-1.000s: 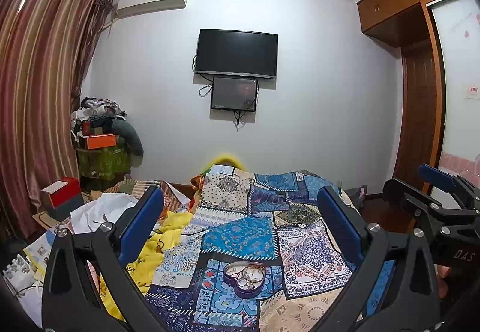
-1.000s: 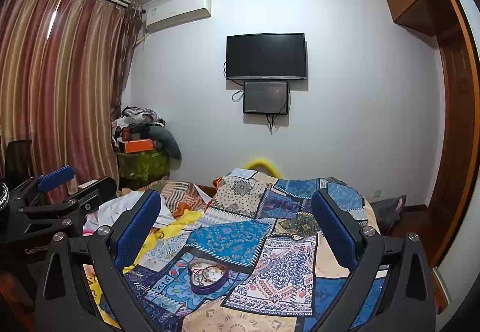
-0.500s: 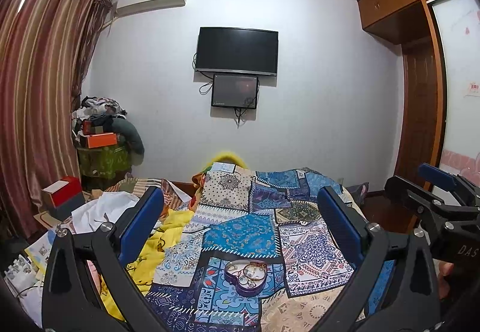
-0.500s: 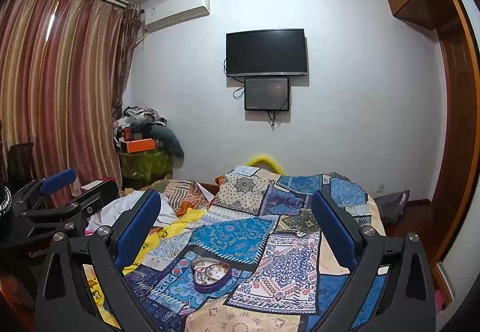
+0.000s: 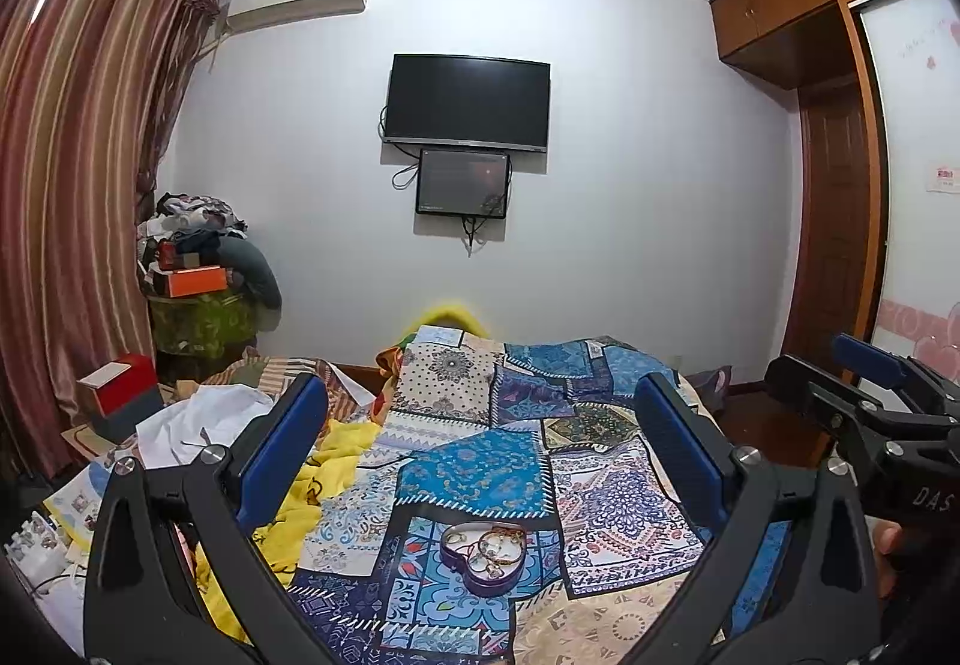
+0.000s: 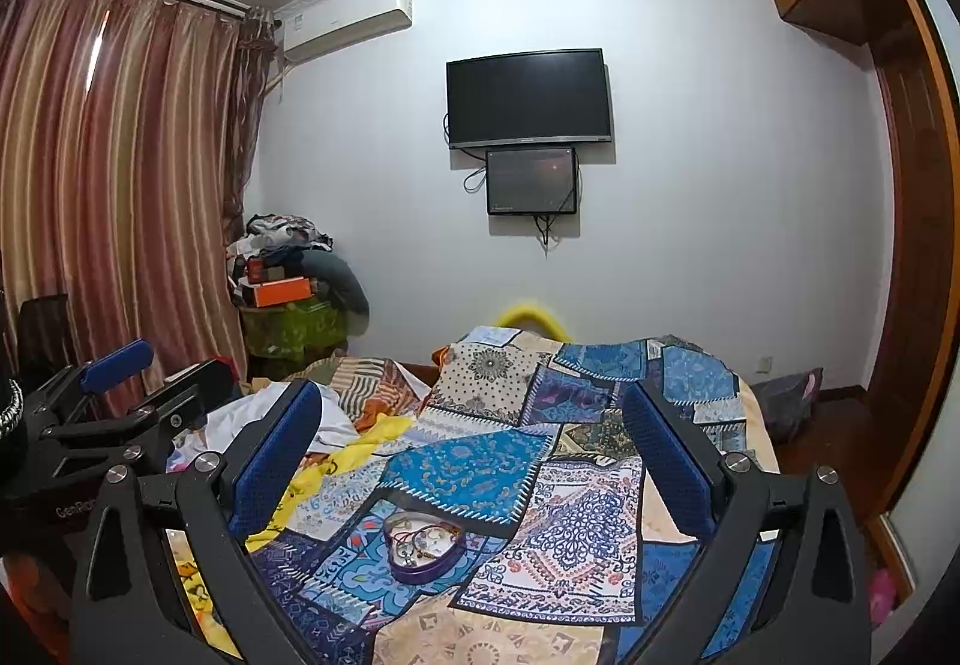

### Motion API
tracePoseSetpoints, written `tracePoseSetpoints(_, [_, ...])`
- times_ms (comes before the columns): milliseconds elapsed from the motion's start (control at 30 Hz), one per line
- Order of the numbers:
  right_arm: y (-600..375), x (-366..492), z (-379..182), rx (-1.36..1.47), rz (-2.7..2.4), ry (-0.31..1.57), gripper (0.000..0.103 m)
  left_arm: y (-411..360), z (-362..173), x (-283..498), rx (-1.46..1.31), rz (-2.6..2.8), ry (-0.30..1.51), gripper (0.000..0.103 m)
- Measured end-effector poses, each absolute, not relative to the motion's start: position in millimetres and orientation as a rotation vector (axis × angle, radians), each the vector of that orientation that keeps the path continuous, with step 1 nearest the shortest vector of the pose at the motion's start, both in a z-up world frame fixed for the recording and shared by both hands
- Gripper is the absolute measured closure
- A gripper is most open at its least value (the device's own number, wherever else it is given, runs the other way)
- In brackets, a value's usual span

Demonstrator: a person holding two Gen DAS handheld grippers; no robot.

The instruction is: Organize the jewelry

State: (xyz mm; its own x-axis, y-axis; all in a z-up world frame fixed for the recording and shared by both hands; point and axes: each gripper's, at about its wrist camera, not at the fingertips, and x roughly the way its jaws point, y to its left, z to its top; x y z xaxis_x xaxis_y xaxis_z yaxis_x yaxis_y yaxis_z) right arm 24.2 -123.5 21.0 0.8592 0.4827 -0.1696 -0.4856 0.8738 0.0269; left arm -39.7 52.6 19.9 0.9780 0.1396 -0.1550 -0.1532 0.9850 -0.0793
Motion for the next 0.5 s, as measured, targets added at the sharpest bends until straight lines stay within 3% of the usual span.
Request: tracePoseSetpoints(500, [-125.2,22.3,21.8,-0.013,0.510,0.167,0.003,43.9,23.4,-40.8,-0.072,0.122,0.154,0.000])
